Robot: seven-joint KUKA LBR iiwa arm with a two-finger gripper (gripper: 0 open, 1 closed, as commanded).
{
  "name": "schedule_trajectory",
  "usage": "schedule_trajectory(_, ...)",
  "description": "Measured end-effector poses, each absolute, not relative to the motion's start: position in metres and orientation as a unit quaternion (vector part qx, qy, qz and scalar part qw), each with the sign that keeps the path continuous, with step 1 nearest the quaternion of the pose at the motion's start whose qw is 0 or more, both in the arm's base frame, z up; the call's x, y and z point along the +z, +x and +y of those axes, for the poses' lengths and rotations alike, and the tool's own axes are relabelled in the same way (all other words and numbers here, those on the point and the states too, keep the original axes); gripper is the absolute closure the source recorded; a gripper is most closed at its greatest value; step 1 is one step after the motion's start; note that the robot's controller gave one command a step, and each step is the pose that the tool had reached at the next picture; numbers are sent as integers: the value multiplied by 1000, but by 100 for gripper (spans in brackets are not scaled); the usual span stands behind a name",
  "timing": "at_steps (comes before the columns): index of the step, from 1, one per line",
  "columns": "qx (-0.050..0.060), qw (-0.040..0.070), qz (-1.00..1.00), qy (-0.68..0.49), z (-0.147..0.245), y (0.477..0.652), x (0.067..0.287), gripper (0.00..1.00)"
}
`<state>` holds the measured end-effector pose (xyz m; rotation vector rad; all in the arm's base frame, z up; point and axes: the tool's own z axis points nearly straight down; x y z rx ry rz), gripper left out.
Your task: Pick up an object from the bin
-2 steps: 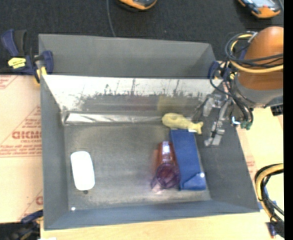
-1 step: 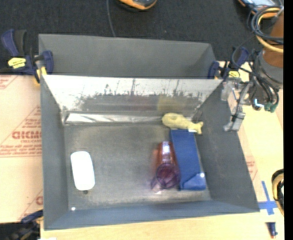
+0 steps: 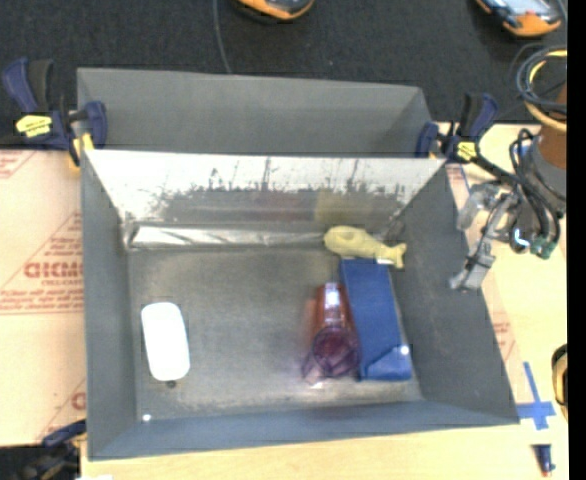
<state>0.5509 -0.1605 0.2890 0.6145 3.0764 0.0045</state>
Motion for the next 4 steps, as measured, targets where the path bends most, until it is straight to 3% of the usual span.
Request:
schedule_trajectory(1,2,7,962,273,-136,527,220,0)
schedule_trajectory(2,1,7,956,294,-129,516,194,0)
schedule_trajectory(3,1,6,990,142,-150,588,222,0)
schedule_trajectory(4,0,9,990,142,-156,628,235,0)
